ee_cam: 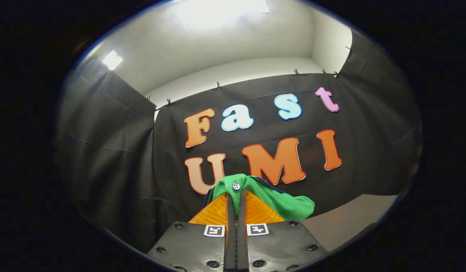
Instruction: Put the clothes into the washing machine and then close the washing machine lid.
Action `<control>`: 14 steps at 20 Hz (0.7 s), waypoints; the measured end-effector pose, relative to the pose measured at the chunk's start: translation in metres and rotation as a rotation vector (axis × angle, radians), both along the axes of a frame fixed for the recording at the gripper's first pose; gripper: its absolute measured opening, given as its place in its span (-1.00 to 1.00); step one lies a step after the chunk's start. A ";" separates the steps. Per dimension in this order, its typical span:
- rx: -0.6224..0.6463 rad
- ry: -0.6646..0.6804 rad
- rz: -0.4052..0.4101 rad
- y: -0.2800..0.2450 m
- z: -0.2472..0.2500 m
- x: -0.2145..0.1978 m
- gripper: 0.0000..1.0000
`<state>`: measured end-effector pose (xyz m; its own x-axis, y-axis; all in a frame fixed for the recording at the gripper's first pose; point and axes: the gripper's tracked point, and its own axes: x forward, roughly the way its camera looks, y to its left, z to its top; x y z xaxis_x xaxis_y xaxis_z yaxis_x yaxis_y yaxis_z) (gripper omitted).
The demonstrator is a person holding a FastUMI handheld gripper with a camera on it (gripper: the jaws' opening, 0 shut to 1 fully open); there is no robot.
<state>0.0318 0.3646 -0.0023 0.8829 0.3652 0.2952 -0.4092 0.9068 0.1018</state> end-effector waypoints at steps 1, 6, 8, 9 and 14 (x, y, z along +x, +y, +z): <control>-0.021 0.021 0.019 0.018 -0.014 0.005 -0.85; -0.095 0.156 0.057 0.081 -0.097 0.042 -0.85; -0.136 0.208 0.034 0.092 -0.131 0.063 -0.85; -0.166 0.236 0.028 0.100 -0.152 0.067 -0.85; -0.244 0.342 0.061 0.141 -0.226 0.089 -0.85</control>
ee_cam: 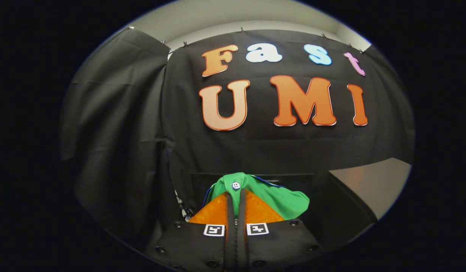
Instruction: Put the clothes into the washing machine and then close the washing machine lid.
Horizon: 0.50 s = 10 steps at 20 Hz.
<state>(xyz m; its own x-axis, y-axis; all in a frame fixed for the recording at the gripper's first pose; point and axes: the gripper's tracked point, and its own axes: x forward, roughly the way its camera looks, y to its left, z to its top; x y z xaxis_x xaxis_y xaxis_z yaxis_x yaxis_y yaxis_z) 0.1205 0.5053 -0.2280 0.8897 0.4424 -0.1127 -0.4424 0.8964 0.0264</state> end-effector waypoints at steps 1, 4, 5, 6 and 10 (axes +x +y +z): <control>-0.007 0.040 0.007 0.007 -0.018 0.005 -0.85; -0.020 0.155 -0.007 0.014 -0.074 0.017 -0.84; -0.025 0.198 -0.014 0.014 -0.089 0.017 -0.84; -0.035 0.240 -0.021 0.014 -0.108 0.017 -0.85; -0.088 0.361 -0.052 0.011 -0.173 0.030 -0.84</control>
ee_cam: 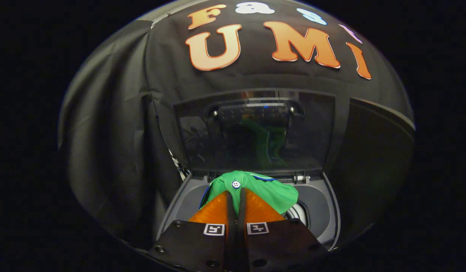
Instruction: Put the clothes into the washing machine and then close the washing machine lid.
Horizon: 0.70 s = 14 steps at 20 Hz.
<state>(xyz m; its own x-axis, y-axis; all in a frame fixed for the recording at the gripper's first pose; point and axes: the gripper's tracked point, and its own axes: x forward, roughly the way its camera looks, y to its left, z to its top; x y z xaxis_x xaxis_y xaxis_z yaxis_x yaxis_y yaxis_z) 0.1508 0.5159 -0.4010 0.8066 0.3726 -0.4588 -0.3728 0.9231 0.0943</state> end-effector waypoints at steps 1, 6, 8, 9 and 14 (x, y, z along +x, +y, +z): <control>-0.003 0.037 -0.010 -0.001 -0.014 0.005 -0.84; -0.043 0.205 -0.028 0.003 -0.079 0.015 -0.84; -0.059 0.294 -0.048 0.004 -0.112 0.010 -0.84; -0.063 0.342 -0.060 0.002 -0.128 0.006 -0.84; -0.072 0.443 -0.107 -0.008 -0.154 -0.002 -0.84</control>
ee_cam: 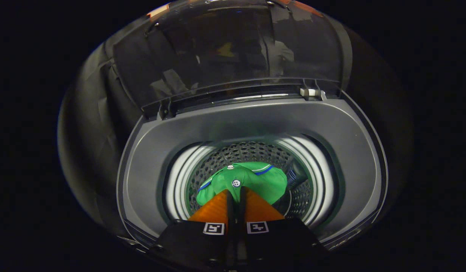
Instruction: Put the clothes into the washing machine and then close the washing machine lid.
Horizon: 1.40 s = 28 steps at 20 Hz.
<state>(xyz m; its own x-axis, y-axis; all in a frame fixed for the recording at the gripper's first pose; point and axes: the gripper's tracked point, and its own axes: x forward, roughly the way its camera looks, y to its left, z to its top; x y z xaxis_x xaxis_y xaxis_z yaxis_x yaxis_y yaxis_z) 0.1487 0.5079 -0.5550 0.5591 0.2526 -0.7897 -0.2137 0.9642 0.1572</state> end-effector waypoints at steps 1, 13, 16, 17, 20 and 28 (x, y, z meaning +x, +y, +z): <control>-0.011 -0.001 0.011 -0.002 0.000 -0.001 -0.84; -0.068 -0.005 0.002 -0.012 0.009 0.005 0.98; -0.052 -0.048 0.018 -0.008 0.026 0.001 0.98; -0.033 -0.087 0.015 -0.006 0.039 0.001 0.99; 0.014 -0.250 0.008 -0.004 0.095 0.007 0.98; 0.195 -0.559 -0.007 -0.009 0.257 0.001 0.96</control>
